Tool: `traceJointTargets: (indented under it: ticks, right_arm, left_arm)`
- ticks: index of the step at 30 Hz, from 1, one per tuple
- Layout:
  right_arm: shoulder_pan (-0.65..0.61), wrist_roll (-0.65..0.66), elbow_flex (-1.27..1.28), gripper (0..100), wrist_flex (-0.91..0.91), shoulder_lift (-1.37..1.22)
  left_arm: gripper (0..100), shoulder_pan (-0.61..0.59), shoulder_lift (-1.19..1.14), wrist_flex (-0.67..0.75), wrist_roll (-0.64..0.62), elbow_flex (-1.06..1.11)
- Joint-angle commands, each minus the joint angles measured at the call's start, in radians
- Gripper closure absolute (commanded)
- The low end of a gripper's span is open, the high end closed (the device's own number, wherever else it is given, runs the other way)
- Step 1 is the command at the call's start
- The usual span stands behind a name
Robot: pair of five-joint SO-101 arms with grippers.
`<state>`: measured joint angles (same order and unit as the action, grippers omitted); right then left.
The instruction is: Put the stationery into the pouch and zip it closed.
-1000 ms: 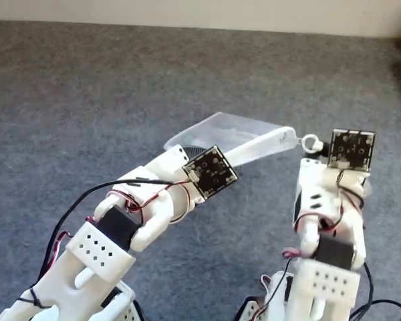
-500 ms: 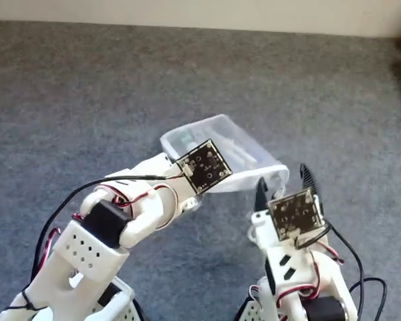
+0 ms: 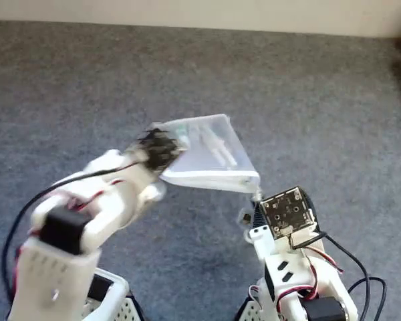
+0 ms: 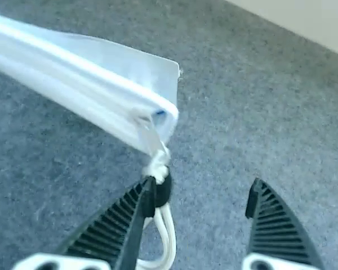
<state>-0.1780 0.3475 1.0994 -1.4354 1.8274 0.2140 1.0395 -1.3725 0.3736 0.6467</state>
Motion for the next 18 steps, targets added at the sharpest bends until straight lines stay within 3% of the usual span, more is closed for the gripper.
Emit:
traceJointTargets:
  ticks: [1,11,18]
  right_arm:
    - [-0.005,0.005,-0.11,75.3,-0.05,0.01]
    - [0.004,0.011,-0.156,75.3,-0.084,0.01]
    - [0.225,0.012,-0.058,75.3,0.041,0.01]
  left_arm:
    - [81,-0.074,0.297,-0.003,-0.011,0.076]
    - [81,-0.237,0.789,-0.011,-0.011,0.4]
    - [81,-0.417,0.783,-0.003,-0.008,0.492]
